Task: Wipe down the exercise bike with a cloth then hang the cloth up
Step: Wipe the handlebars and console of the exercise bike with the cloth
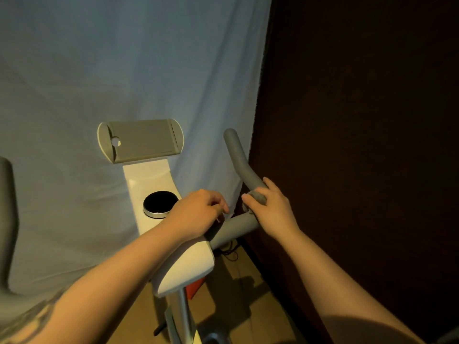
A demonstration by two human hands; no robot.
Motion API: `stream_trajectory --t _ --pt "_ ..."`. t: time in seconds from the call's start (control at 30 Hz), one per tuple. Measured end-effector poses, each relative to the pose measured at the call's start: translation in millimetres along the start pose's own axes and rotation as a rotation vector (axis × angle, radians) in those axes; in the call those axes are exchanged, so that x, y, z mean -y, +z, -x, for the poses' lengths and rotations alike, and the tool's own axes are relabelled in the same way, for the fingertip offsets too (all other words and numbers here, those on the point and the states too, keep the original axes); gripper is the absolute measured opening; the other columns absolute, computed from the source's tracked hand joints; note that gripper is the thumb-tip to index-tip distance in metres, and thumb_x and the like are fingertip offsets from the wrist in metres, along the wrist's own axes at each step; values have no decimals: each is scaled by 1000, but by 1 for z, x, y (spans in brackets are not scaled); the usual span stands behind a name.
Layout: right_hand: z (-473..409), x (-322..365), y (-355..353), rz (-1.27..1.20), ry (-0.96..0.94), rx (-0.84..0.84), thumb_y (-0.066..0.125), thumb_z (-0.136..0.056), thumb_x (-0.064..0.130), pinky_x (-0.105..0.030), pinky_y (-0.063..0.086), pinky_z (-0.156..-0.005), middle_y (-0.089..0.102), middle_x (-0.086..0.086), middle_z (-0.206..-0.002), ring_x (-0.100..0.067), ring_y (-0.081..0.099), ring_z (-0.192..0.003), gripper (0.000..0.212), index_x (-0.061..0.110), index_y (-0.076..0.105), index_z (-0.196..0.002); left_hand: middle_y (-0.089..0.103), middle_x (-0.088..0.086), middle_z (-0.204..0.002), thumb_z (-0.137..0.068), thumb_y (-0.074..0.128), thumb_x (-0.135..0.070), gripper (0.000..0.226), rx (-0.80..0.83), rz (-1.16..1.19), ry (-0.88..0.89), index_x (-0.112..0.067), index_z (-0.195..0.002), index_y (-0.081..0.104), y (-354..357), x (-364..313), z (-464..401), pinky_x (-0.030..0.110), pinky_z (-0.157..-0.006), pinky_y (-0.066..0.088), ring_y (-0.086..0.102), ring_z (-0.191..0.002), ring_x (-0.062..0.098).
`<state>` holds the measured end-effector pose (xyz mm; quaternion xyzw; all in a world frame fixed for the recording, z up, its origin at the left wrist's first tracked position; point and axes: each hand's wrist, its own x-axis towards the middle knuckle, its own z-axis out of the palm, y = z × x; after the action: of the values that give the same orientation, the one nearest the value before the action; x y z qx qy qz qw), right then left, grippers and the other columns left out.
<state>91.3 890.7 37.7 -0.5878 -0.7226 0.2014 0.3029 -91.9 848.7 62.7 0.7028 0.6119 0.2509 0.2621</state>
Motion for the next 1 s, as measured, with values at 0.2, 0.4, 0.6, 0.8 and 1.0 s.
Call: stream_trajectory --t 0.2,0.4,0.6,0.8,1.0 --pt "-19 12 0 21 128 -64 54 -96 39 -35 37 -102 30 -1 -157 -25 38 -135 31 19 67 -114 71 -7 -82 -94 49 -18 26 7 18 17 -29 -82 69 -1 -1 0 43 -82 54 66 -80 11" --pt "40 15 25 -182 139 -268 50 -97 40 -33 40 -102 24 4 -156 -21 34 -137 30 24 62 -119 71 1 -79 -94 48 -9 28 -56 248 29 -21 -79 69 1 0 2 30 -70 52 68 -72 13" --pt "57 29 40 -191 186 -327 43 -99 41 -39 35 -112 21 4 -157 -23 27 -143 44 27 39 -141 69 0 -82 -90 45 0 29 -229 455 82 -17 -84 68 -4 1 7 26 -70 47 66 -76 12" --pt "79 46 49 -128 170 -270 41 -101 39 -29 6 -120 9 7 -162 -8 -3 -148 40 34 39 -141 69 -12 -105 -94 50 -15 25 -167 -59 342 -30 -103 68 -23 22 14 35 -89 48 60 -102 12" --pt "101 97 83 -429 346 -338 47 -101 30 -27 28 -113 -5 11 -161 -15 18 -147 45 40 36 -143 68 -15 -101 -97 46 -21 25 -112 -140 331 -36 -102 66 -25 30 21 33 -98 41 56 -93 9"
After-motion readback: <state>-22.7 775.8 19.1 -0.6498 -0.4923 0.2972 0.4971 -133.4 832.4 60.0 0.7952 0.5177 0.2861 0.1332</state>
